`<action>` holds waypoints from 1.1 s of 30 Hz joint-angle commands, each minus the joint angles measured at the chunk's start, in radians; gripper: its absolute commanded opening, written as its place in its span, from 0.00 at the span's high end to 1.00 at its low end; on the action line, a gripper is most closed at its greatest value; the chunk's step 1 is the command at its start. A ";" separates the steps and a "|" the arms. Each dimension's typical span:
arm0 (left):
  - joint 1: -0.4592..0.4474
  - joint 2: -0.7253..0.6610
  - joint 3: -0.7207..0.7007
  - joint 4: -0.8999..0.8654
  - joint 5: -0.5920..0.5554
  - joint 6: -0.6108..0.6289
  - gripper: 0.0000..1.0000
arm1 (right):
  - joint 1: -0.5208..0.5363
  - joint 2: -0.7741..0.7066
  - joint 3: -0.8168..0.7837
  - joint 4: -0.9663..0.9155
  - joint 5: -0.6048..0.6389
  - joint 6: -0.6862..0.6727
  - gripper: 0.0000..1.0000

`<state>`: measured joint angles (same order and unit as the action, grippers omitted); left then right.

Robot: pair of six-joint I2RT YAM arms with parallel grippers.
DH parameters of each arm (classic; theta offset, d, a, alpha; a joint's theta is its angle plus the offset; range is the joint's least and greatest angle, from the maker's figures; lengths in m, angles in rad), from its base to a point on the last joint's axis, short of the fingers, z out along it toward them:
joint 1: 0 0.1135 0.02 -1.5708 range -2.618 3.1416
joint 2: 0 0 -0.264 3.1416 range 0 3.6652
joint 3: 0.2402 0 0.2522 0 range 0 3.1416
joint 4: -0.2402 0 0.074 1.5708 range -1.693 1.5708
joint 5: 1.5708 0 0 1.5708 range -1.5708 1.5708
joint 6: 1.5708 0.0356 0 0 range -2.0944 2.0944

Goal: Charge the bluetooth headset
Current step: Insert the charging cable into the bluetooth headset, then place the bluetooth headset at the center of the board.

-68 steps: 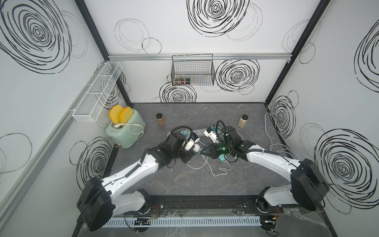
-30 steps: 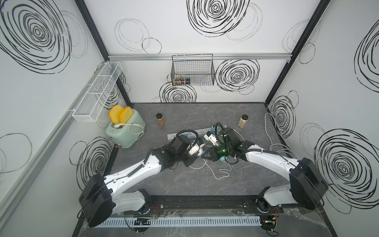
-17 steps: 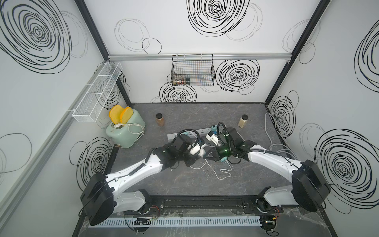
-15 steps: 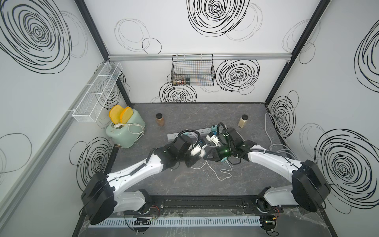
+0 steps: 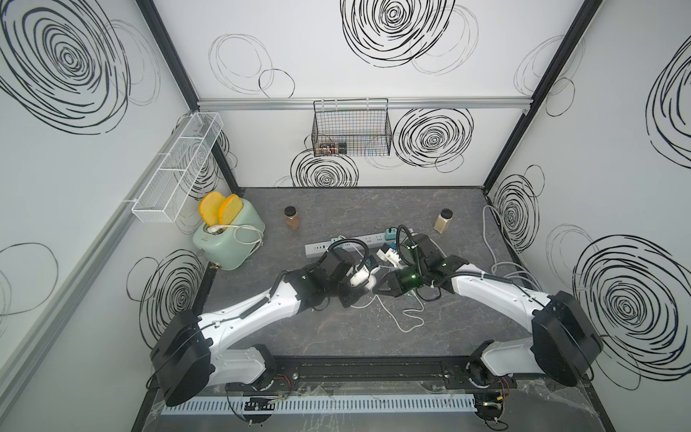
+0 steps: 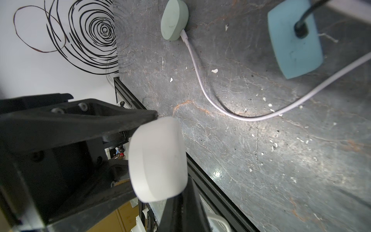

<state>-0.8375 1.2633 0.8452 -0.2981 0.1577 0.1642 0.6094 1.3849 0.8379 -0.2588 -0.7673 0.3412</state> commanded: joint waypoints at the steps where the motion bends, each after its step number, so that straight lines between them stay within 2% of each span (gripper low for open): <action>1: -0.061 0.022 0.000 -0.013 0.255 -0.075 0.85 | -0.060 0.018 0.099 0.340 0.121 0.000 0.95; 3: 0.015 0.024 0.006 0.003 0.203 -0.139 0.85 | -0.073 0.017 0.095 0.292 0.111 -0.027 0.84; 6: 0.098 0.015 0.019 0.019 0.100 -0.202 0.85 | -0.098 -0.018 0.067 0.206 0.088 -0.079 0.58; 10: 0.156 0.026 0.029 0.036 0.023 -0.279 0.84 | -0.126 -0.134 -0.022 0.149 0.186 -0.088 0.37; 15: 0.180 0.102 0.018 0.075 -0.132 -0.391 0.83 | -0.140 -0.265 -0.098 0.099 0.354 -0.051 0.34; 19: 0.216 0.177 0.014 0.122 -0.215 -0.446 0.83 | -0.163 -0.330 -0.124 0.046 0.428 -0.036 0.33; 24: 0.262 0.219 -0.015 0.219 -0.172 -0.499 0.82 | -0.204 -0.360 -0.138 -0.020 0.469 -0.033 0.31; 29: 0.280 0.320 0.010 0.230 -0.175 -0.514 0.77 | -0.234 -0.366 -0.171 -0.031 0.498 -0.010 0.31; 33: 0.303 0.402 0.034 0.245 -0.144 -0.515 0.78 | -0.241 -0.366 -0.189 -0.021 0.509 0.001 0.30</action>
<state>-0.5545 1.6356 0.8459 -0.1024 0.0032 -0.3229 0.3740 1.0302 0.6605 -0.2619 -0.2863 0.3202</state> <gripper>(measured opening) 0.431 0.696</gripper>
